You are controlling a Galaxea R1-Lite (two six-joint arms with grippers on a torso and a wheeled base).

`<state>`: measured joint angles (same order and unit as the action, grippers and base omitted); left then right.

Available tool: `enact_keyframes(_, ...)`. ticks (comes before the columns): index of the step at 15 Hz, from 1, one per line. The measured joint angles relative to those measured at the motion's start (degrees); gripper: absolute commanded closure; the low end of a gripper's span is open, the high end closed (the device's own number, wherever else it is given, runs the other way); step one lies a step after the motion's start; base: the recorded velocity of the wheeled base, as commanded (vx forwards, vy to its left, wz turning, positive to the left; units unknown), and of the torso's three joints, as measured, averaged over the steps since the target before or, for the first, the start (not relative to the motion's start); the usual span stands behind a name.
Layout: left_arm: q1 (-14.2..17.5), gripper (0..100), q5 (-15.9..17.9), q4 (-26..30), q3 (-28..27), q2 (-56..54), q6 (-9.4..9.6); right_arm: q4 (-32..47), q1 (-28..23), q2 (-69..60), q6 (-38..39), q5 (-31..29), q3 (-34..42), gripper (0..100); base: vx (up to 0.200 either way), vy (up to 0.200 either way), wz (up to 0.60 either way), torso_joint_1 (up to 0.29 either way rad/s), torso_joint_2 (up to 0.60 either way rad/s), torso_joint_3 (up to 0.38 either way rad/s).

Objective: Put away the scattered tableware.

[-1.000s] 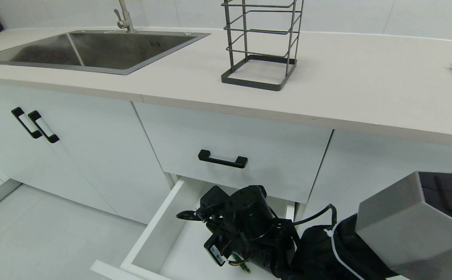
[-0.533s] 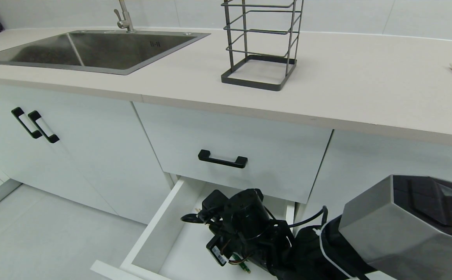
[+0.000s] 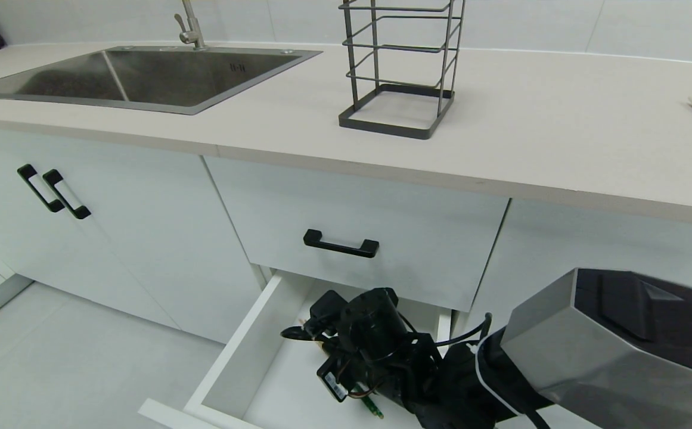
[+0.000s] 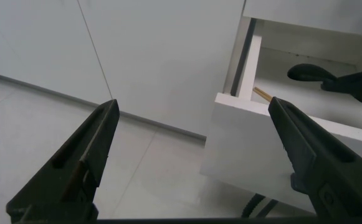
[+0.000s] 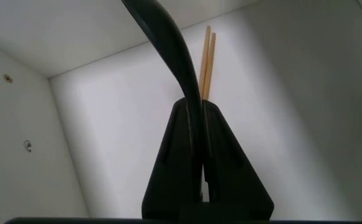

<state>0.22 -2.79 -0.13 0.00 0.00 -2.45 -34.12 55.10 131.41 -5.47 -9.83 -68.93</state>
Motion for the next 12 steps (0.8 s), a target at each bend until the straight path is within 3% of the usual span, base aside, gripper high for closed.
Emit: enact_keyframes(12, 0.0, 0, 0.0, 0.0, 0.0, 0.0, 0.02, 2.0, -1.7, 3.8, 0.2, -1.8, -4.7, 100, 0.0, 0.0, 0.0, 0.0, 0.0, 0.0)
